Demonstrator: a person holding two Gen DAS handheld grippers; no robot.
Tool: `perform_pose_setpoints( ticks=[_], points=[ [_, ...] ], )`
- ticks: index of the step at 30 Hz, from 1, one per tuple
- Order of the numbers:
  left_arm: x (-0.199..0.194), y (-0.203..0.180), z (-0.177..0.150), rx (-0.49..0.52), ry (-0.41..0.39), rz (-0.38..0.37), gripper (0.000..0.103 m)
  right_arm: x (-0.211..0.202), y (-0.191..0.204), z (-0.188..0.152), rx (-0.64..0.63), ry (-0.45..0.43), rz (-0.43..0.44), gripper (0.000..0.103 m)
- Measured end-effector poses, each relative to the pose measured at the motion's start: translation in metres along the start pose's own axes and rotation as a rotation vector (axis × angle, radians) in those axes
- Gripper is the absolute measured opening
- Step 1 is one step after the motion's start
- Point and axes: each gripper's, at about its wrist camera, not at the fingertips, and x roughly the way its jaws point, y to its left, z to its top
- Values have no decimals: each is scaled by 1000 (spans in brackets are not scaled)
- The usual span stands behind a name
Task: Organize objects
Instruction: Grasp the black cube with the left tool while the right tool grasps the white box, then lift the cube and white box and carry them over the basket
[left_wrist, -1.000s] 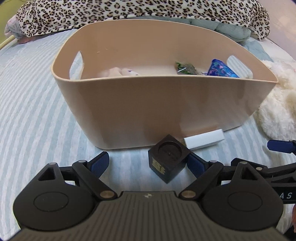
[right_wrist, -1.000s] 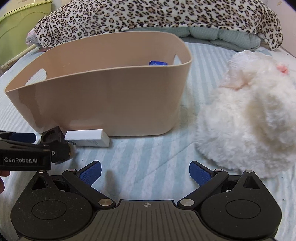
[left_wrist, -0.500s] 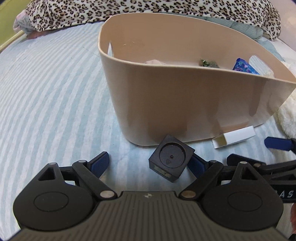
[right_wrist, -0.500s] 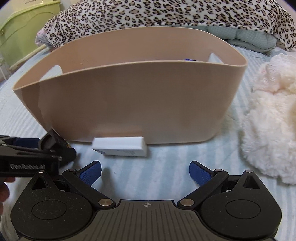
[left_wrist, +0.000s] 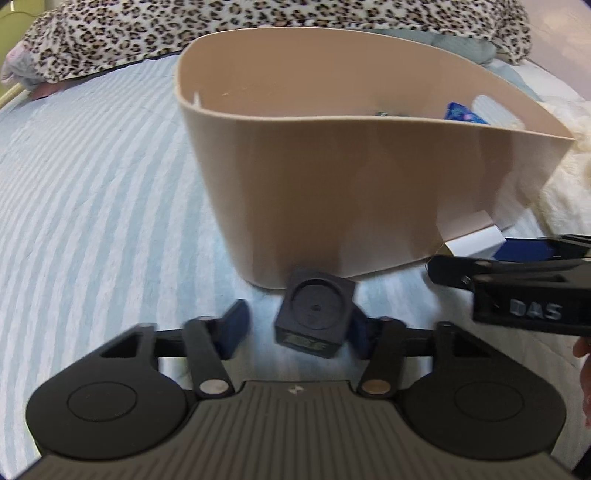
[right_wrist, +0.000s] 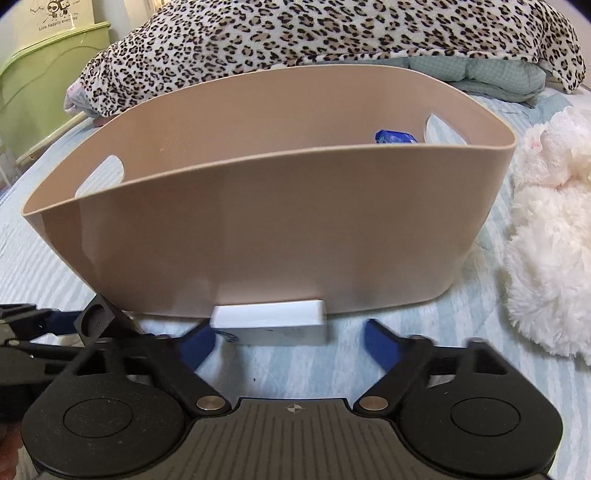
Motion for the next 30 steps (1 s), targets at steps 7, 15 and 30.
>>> perform_pose_setpoints(
  ticks=[7, 15, 30],
  points=[
    [-11, -3, -2, 28, -13, -24, 34, -11, -3, -2, 4, -9, 0, 58],
    [-37, -11, -7, 43, -73, -45, 34, -36, -19, -7, 28, -30, 14, 58],
    [-100, -26, 22, 81, -264, -33, 34, -122, -26, 16, -50, -198, 24, 58]
  ],
)
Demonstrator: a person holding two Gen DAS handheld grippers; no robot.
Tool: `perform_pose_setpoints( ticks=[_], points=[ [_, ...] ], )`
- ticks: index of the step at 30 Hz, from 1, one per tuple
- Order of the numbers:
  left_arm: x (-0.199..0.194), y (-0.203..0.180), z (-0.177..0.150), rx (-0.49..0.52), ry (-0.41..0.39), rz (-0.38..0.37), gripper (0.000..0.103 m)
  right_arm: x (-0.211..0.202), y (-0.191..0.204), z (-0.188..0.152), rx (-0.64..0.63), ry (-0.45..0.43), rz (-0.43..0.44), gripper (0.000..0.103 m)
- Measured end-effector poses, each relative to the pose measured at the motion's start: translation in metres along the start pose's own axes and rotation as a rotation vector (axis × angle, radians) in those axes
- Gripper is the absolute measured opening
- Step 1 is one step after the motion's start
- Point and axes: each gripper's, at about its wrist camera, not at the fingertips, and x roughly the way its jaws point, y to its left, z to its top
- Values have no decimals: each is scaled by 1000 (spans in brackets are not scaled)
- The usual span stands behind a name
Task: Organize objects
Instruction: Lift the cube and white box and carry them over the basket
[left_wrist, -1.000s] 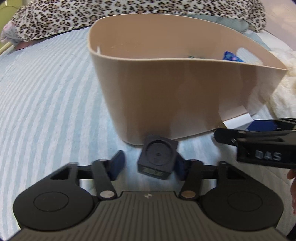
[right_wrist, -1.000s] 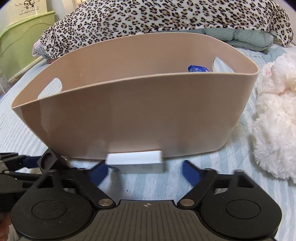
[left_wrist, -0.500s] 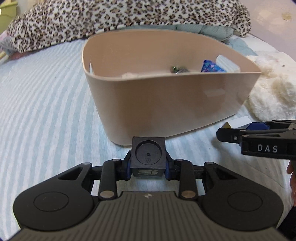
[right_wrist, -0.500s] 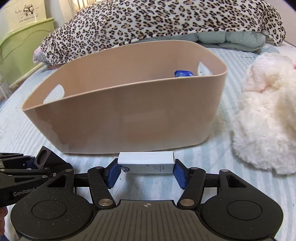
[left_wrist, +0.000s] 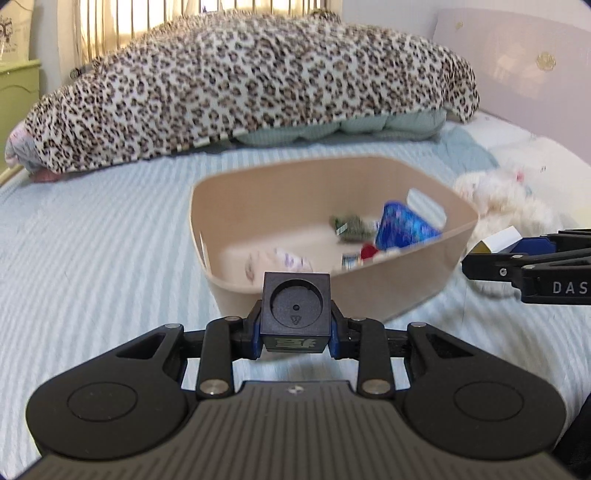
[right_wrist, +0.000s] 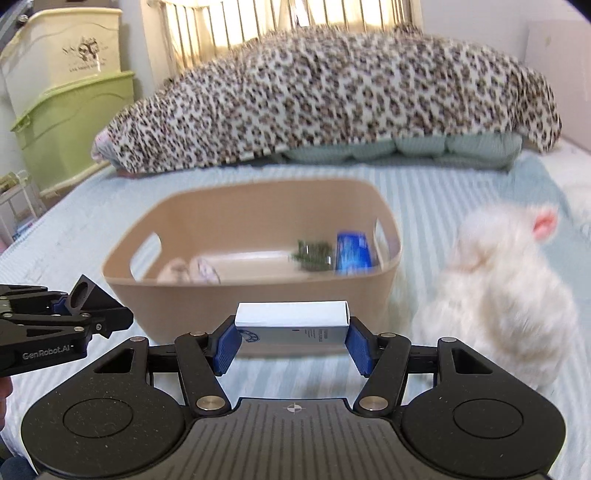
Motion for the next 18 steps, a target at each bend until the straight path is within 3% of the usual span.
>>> perform_pose_setpoints(
  ticks=[9, 18],
  points=[
    [7, -3, 52, -7, -62, 13, 34, -6, -3, 50, -21, -103, -27, 58],
    [69, -12, 74, -19, 63, 64, 34, 45, -4, 79, -26, -49, -68, 58]
  ],
)
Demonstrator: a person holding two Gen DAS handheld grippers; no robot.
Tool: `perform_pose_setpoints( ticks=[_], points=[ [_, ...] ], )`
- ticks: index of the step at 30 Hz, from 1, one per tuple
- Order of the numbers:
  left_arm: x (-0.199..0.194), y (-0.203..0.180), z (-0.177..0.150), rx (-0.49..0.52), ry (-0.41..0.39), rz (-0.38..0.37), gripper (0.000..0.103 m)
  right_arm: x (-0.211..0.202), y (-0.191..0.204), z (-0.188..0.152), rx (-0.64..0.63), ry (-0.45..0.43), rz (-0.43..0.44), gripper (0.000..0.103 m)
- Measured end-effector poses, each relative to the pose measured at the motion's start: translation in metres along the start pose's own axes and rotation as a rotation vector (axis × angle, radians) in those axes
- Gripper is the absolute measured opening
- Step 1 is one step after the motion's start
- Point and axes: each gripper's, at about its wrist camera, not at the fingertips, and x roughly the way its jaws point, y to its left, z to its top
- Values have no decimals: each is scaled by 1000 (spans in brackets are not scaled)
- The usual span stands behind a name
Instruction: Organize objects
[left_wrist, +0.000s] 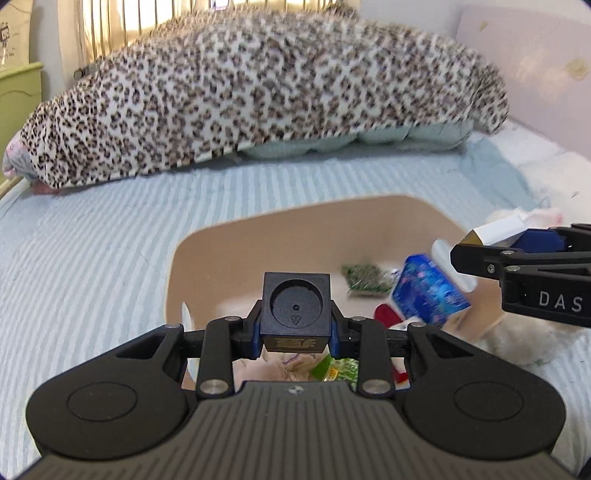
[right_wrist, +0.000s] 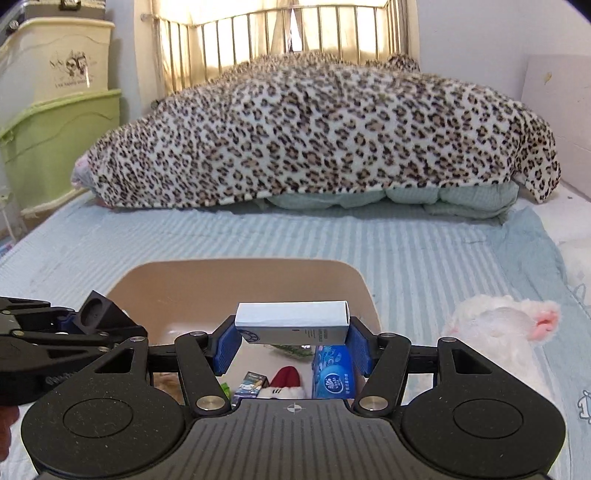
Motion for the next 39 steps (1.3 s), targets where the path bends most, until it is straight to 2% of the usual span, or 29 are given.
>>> perform_pose_setpoints(
  ticks=[7, 12, 14, 16, 18, 25, 27, 31, 39],
  points=[
    [39, 0, -4, -41, 174, 41, 34, 38, 5, -5, -5, 114, -13, 58],
    [46, 6, -6, -79, 246, 51, 35, 53, 9, -9, -12, 187, -13, 59],
    [43, 9, -5, -95, 246, 39, 40, 55, 10, -10, -15, 201, -11, 65],
    [36, 11, -2, -97, 229, 44, 63, 52, 11, -10, -20, 204, -10, 67],
    [28, 10, 2, -90, 200, 56, 71, 48, 12, -8, -31, 201, -14, 73],
    [-2, 9, 8, -80, 152, 56, 74, 16, 11, 1, -36, 171, -17, 96],
    [-10, 9, 6, -84, 143, 58, 75, 5, 11, 2, -40, 157, -22, 99],
    [-29, 9, 1, -91, 127, 55, 78, -18, 9, 5, -42, 145, -31, 103],
    [-66, 6, -12, -88, 97, 38, 80, -57, 9, -3, -40, 129, -39, 103]
  ],
)
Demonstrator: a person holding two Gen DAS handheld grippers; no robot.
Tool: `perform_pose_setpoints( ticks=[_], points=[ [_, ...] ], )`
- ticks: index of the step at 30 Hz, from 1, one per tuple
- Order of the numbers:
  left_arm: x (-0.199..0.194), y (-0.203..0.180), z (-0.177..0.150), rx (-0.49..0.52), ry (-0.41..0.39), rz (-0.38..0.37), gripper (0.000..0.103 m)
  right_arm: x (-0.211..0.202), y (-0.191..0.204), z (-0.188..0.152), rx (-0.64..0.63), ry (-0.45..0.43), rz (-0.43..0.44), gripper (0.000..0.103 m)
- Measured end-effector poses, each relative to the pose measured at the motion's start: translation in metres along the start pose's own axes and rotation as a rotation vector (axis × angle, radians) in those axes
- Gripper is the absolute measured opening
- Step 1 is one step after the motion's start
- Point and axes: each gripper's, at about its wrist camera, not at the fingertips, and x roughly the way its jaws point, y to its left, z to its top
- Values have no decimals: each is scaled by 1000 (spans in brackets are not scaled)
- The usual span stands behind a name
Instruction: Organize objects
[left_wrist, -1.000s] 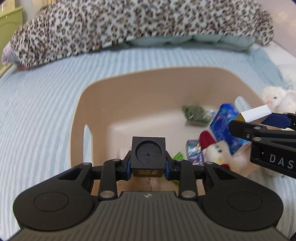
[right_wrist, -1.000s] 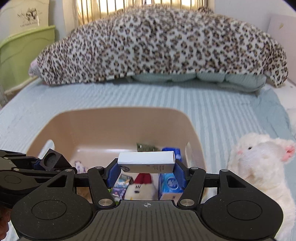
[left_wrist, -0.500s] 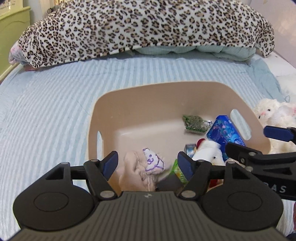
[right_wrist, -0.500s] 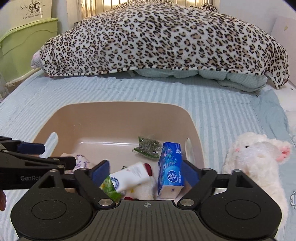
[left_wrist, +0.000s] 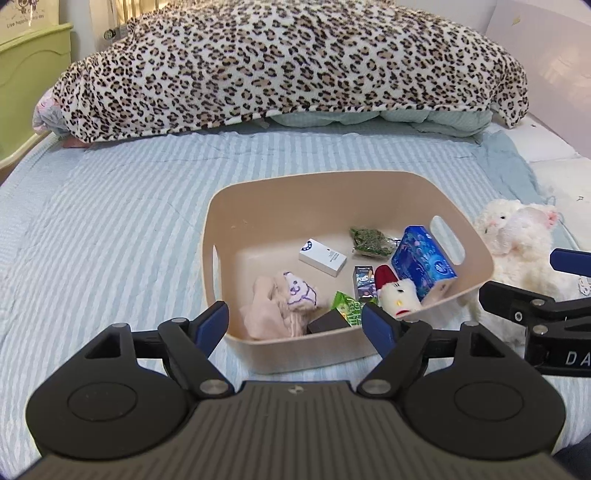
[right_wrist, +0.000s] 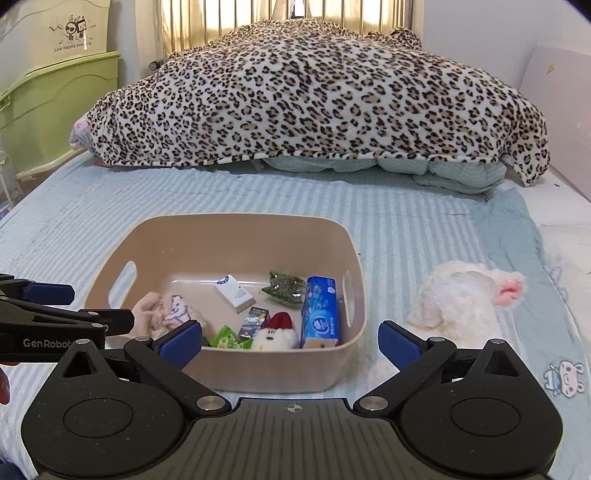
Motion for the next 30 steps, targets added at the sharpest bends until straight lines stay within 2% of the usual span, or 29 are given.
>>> perform_pose_setpoints(
  ticks=[17, 30],
  points=[
    [-53, 1, -38, 8, -68, 3, 81, -59, 15, -41, 17, -55, 24, 103],
    [-77, -4, -72, 9, -71, -6, 81, -71, 16, -69, 26, -8, 65, 103]
  ],
)
